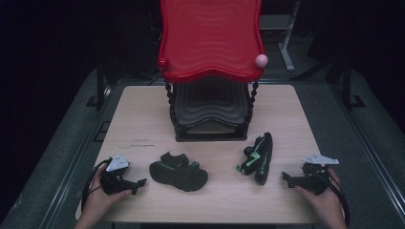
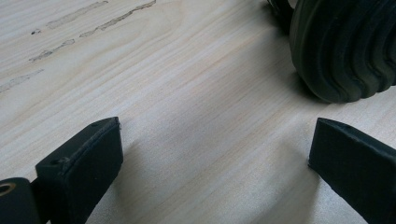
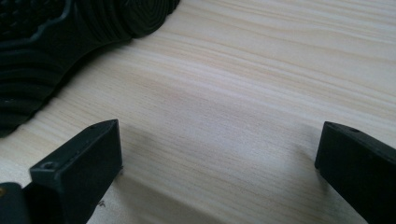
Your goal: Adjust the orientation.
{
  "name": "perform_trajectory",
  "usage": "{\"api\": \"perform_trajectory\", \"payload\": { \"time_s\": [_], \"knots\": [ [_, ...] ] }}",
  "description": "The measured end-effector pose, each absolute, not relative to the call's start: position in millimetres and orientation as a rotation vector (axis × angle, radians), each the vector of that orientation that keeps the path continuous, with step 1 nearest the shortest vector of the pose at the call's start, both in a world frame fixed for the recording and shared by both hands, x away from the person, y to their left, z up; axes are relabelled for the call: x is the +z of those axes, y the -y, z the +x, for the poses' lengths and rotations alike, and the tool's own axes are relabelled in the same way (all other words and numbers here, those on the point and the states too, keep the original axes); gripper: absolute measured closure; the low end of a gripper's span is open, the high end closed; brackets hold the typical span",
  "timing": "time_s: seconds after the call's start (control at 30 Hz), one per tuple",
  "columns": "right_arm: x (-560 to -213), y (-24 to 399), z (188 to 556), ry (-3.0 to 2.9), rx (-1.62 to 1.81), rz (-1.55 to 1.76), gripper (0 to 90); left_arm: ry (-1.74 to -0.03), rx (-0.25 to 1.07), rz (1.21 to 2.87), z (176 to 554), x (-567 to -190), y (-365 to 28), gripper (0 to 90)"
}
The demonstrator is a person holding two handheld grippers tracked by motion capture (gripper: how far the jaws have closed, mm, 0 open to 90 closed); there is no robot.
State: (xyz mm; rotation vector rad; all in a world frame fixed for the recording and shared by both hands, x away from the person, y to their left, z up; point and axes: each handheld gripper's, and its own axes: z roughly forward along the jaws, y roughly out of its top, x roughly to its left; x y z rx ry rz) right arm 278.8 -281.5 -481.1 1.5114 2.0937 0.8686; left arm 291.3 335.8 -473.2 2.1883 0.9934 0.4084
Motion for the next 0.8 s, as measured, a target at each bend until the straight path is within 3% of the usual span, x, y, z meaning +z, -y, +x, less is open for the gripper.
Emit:
{"api": "perform_trajectory", "payload": {
  "time_s": [0.33, 0.43, 0.47, 0.7, 0.8],
  "knots": [
    [-481, 283, 279, -2.099, 0.87, 1.504, 0.0, -0.976, 0.401, 2.192, 291, -473, -336, 2.3],
    [-481, 283, 279, -2.098, 0.87, 1.504, 0.0, -0.963, 0.403, 2.187, 290, -472, -339, 6.6],
    [-481, 283, 279, -2.098, 0.87, 1.504, 0.0, -0.961, 0.406, 2.179, 289, -471, -341, 16.1],
    [-481, 283, 279, -2.097, 0.87, 1.504, 0.0, -0.953, 0.345, 2.164, 287, -465, -346, 40.9],
    [-481, 283, 279, -2.097, 0.87, 1.504, 0.0, -0.949, 0.289, 2.157, 286, -459, -348, 57.4]
  ]
}}
